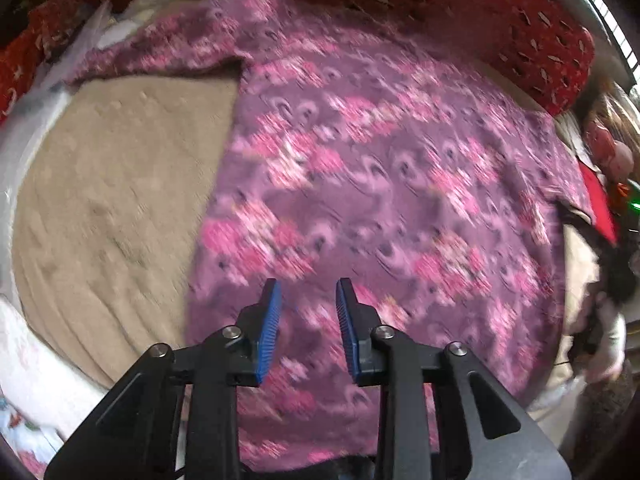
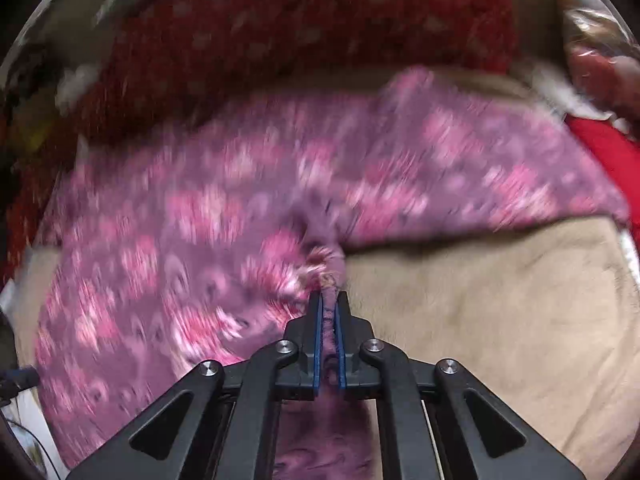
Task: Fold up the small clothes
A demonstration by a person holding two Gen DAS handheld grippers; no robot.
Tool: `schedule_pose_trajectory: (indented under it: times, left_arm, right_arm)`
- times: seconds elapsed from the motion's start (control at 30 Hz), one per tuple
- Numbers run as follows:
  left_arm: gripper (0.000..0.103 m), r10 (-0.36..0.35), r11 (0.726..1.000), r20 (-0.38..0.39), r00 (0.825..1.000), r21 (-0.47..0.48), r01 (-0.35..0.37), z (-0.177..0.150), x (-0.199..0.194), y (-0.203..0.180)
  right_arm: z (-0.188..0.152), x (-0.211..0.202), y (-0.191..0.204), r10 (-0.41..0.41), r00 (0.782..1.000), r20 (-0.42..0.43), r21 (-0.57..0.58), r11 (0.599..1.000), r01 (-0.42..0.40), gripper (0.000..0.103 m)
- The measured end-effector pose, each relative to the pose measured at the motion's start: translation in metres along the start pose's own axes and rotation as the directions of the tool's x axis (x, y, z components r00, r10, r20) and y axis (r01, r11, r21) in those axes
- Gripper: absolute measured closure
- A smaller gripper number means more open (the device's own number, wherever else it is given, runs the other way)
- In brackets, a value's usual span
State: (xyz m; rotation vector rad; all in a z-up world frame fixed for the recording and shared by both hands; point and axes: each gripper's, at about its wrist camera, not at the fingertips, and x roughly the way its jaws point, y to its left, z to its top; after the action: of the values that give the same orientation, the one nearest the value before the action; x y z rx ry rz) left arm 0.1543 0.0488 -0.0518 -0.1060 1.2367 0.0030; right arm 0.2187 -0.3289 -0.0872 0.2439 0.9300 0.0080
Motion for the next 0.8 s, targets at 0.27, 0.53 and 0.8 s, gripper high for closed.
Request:
schedule_pose_trajectory:
  times: [0.27, 0.53, 0.8]
  left_arm:
    - [0.055, 0.059, 0.998, -0.015, 0.998, 0.003, -0.059, 0.01, 0.026, 0.001]
    - [0.053, 0.056, 0.998, -0.023, 0.998, 0.017, -0.055, 0.029, 0.042, -0.039]
    - [0.046, 0.043, 0.999, -0.032, 0.999, 0.019, -0.043, 0.021, 0.049, -0.031]
  right_arm:
    - [0.003, 0.002, -0.051, -0.009, 1.0, -0.029, 0.126, 0.992, 0.012, 0.096]
    - [-0.029, 0.032, -0.012, 0.118, 0.988, -0.103, 0.043, 0.993, -0.114, 0.081]
    - [0.004, -0.033, -0.167, -0.003, 0.989, 0.145, 0.442, 0.895, -0.062, 0.046]
